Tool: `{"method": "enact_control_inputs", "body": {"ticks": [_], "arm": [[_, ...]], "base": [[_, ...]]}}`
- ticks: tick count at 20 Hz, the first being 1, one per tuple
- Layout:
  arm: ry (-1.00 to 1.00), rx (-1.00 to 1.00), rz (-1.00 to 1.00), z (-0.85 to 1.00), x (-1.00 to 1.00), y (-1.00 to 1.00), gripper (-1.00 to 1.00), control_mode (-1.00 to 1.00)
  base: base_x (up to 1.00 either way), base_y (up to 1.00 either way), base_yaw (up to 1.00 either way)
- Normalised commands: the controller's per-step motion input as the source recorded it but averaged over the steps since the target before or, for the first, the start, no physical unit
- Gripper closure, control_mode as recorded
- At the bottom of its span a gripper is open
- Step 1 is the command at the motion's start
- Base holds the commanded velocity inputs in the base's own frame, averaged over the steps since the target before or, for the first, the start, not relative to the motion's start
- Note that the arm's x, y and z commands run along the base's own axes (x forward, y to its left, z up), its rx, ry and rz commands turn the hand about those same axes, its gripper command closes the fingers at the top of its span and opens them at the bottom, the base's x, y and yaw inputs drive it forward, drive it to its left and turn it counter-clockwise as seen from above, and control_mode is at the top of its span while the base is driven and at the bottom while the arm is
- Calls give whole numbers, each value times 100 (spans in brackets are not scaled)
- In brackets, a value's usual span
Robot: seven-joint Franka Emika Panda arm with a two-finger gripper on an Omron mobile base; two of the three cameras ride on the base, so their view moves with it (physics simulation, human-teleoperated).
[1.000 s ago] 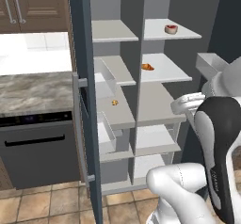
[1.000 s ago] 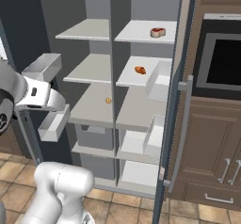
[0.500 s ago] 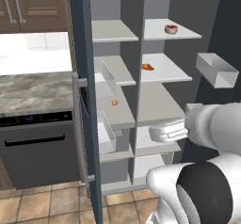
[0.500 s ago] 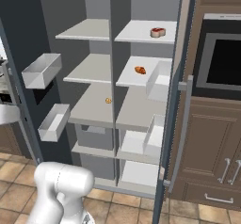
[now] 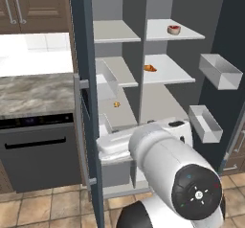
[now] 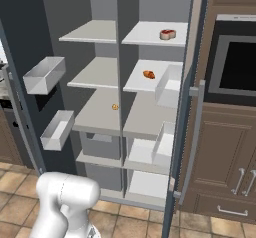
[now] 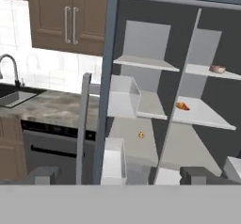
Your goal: Pick up the frozen steak from the freezer, place it on any shelf in the fridge, and close the fridge and freezer doors when done.
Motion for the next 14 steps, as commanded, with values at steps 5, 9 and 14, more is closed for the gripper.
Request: {"method": "enact_control_inputs", "body": {"ticks": [5,9,14], "arm": [[-15,3,-7,-8,53,79,-100,-100],[-13,5,-16,-26,80,61,-100,-100],[-12,1,-18,-20,68,60,-100,-100]], "base": [[0,0,0],[0,0,0],[0,0,0]]}}
